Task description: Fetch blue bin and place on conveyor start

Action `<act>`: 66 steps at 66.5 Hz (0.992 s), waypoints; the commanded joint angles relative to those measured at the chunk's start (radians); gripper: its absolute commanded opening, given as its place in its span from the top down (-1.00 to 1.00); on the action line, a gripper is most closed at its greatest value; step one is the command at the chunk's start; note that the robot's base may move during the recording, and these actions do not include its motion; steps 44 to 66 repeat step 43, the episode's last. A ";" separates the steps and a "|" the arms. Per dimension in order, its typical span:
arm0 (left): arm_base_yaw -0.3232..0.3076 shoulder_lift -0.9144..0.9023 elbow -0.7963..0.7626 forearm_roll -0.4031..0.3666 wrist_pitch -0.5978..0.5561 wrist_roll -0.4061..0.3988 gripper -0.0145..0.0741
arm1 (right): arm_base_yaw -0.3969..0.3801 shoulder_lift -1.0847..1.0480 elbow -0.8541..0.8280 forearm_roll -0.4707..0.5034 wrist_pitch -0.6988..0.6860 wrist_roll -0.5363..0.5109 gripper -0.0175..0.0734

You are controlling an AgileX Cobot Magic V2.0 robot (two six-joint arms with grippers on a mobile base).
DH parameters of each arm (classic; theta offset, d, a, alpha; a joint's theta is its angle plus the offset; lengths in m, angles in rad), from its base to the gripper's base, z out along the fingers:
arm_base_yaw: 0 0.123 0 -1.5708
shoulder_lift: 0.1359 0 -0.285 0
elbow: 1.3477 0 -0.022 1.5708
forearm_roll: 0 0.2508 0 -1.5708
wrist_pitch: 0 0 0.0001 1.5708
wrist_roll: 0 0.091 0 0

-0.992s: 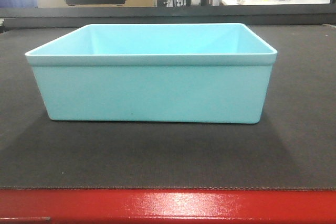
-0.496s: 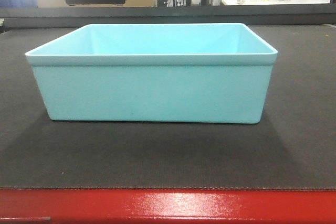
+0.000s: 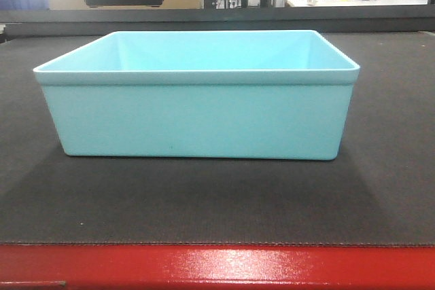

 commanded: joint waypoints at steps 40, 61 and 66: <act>0.003 -0.004 -0.002 -0.006 -0.026 0.001 0.92 | -0.003 -0.006 0.000 -0.009 -0.010 -0.012 0.97; 0.003 -0.004 -0.002 -0.006 -0.026 0.001 0.92 | -0.003 -0.006 0.000 -0.009 -0.010 -0.012 0.97; 0.003 -0.004 -0.002 -0.006 -0.026 0.001 0.92 | -0.003 -0.006 0.000 -0.009 -0.010 -0.012 0.97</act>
